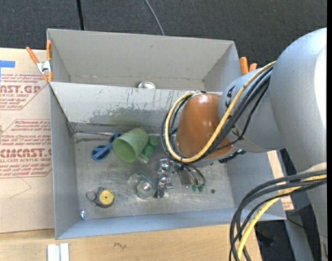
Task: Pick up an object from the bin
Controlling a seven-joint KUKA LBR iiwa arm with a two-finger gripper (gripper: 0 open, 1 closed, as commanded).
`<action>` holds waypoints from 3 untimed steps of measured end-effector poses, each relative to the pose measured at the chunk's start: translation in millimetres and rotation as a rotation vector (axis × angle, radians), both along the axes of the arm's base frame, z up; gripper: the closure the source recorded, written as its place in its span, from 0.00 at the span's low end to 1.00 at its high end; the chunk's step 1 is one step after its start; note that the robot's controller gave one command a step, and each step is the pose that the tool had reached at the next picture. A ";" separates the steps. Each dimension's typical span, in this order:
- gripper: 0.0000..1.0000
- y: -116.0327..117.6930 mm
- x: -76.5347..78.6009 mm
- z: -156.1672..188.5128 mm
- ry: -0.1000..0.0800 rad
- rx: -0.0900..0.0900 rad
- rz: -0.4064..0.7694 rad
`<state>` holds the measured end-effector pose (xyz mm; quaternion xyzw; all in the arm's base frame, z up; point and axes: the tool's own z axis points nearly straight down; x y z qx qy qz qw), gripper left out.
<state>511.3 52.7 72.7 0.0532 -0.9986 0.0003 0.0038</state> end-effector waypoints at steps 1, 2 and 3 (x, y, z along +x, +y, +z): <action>0.00 0.4 2.5 -0.5 -0.014 0.002 -0.002; 1.00 0.3 0.0 -0.1 0.000 0.000 0.000; 0.00 0.6 2.1 -0.7 -0.013 0.002 -0.001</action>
Offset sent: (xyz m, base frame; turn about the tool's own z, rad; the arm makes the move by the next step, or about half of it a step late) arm 0.0000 0.0000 0.0000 0.0000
